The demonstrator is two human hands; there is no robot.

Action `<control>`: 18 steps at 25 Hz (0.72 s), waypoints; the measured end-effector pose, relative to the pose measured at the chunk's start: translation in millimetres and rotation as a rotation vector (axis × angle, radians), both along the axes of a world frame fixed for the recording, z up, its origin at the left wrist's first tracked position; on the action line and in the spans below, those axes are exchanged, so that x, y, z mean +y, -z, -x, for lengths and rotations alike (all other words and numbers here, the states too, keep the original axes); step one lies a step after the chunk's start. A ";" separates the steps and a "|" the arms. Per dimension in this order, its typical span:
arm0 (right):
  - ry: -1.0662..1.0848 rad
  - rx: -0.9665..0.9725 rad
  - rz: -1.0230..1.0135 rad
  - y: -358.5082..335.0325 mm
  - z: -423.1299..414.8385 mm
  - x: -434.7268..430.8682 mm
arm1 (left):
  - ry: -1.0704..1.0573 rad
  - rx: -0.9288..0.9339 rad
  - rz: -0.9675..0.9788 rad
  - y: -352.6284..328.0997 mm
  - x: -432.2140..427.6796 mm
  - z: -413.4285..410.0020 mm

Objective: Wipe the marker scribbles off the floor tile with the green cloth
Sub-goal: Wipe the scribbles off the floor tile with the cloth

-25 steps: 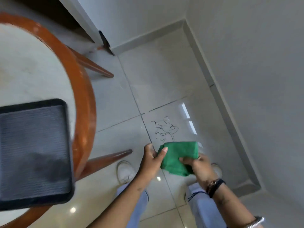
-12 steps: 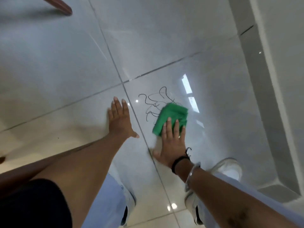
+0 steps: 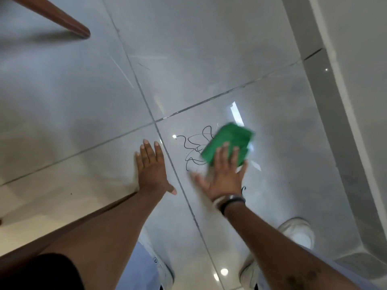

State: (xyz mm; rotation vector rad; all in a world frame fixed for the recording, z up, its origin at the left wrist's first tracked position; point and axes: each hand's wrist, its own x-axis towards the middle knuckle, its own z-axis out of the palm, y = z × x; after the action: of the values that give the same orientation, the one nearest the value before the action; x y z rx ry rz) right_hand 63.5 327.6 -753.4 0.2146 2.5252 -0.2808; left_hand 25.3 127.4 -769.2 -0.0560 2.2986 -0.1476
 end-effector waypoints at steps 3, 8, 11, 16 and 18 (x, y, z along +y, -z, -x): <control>-0.705 0.050 0.149 -11.6 -68.3 31.3 | 0.009 -0.010 -0.015 -1.8 -0.9 -2.0; 0.077 0.132 -0.144 16.3 15.6 52.9 | 0.043 0.003 0.000 -1.5 -5.0 -3.8; 0.047 0.095 -0.001 14.0 35.2 -15.6 | 0.030 0.014 -0.002 -2.9 -2.5 0.6; -0.632 0.229 0.137 11.9 -20.6 73.0 | 0.012 -0.007 -0.033 -4.7 -5.8 -2.3; -0.204 0.236 -0.076 27.1 35.5 74.8 | 0.030 0.004 -0.033 -1.1 -6.1 -2.2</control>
State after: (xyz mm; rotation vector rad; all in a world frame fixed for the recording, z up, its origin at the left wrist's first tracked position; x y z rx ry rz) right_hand 28.0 402.4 -780.5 -0.0511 2.7671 -0.1348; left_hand 27.6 121.3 -768.1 -0.0046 2.3064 -0.1251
